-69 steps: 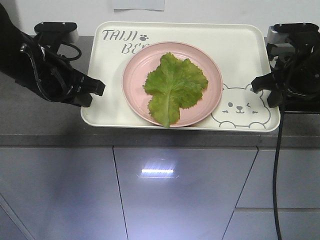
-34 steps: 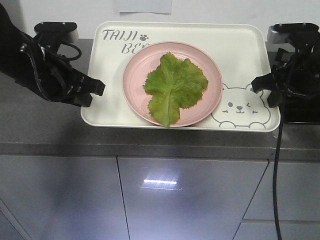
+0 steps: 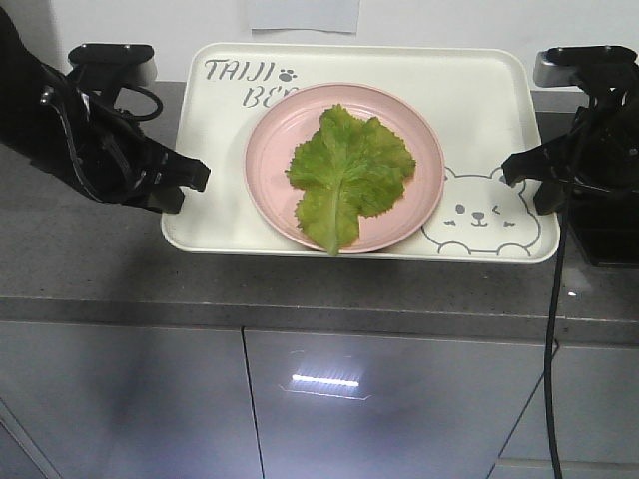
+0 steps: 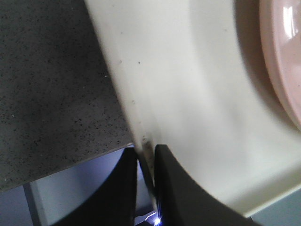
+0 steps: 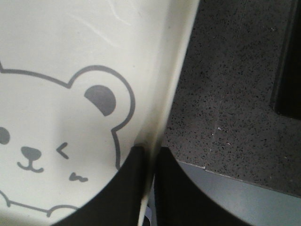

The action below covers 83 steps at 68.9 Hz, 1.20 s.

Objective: Transfer vegetables to tray and serve

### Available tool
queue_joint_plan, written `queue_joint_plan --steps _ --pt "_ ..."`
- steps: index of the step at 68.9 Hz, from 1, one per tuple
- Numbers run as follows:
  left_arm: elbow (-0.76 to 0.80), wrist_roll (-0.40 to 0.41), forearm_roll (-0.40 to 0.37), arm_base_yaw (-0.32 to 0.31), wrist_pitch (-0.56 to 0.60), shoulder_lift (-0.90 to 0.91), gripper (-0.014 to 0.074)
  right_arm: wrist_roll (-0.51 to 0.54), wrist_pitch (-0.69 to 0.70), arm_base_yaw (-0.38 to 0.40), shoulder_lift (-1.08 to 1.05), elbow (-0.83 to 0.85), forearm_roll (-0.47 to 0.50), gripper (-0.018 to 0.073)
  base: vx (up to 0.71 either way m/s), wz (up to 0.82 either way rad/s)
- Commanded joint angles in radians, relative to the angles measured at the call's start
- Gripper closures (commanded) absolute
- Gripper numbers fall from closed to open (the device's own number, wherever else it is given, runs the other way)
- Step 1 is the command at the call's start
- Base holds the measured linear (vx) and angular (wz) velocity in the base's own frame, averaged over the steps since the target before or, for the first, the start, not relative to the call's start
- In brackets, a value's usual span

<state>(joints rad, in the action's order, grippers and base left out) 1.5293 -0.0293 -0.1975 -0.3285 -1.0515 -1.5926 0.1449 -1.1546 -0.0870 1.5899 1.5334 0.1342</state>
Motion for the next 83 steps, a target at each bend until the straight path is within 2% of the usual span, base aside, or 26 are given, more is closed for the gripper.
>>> queue_joint_plan --steps 1,83 --pt "0.033 -0.03 -0.192 -0.035 0.114 0.045 0.0602 0.04 0.06 -0.026 -0.043 0.026 0.197 0.0568 0.06 0.05" --pt "0.033 -0.03 -0.192 -0.035 0.114 0.045 0.0602 0.04 0.06 -0.026 -0.043 0.026 0.197 0.0568 0.07 0.0"
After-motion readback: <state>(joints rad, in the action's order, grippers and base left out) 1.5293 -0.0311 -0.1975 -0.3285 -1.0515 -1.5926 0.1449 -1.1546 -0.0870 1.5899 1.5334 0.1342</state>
